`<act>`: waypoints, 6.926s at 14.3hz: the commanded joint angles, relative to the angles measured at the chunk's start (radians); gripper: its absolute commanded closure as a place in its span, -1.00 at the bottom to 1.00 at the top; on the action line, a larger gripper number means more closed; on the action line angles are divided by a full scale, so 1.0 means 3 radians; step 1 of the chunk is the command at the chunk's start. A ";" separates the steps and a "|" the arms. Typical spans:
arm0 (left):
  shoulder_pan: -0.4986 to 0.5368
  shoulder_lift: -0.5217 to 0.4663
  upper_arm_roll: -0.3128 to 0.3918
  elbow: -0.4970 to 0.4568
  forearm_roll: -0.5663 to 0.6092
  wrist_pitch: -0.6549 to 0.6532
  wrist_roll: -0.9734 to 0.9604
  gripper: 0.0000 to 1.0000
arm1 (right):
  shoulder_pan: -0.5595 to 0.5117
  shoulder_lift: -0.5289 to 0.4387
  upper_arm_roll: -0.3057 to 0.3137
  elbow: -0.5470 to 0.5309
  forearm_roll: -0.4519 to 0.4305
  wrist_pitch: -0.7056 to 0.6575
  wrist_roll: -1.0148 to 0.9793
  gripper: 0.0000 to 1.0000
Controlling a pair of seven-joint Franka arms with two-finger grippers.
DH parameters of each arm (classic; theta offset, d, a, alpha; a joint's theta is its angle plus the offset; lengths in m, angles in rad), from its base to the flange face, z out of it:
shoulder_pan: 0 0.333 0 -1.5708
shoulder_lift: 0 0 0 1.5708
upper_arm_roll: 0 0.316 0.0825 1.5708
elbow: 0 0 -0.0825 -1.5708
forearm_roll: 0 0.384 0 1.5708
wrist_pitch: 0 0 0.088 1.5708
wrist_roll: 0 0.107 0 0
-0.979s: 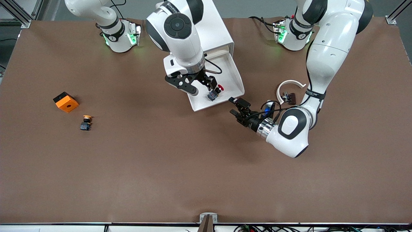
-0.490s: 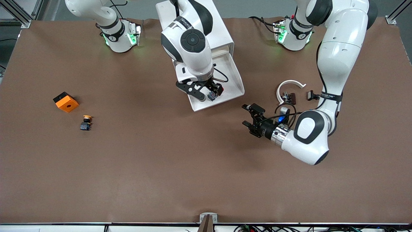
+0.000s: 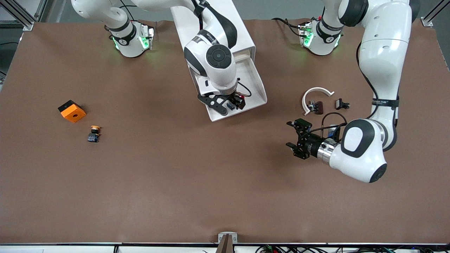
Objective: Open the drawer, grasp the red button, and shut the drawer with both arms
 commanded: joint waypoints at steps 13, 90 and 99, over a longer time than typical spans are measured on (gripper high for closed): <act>-0.0469 -0.0702 -0.0032 -0.0576 0.1580 0.0648 0.3228 -1.00 | 0.0131 0.0201 -0.0046 0.0104 0.0026 0.0081 0.0044 0.65; 0.1374 -0.2343 -0.1283 -0.1247 0.2588 0.0655 0.4628 -1.00 | -0.2936 -0.1584 -0.0071 -0.0183 -0.0435 -0.1371 -0.4962 -1.00; 0.1065 -0.2789 -0.0667 -0.1405 0.2292 0.0261 0.5605 -1.00 | -0.2992 -0.1579 -0.0071 0.0186 -0.0445 -0.1688 -0.4962 -1.00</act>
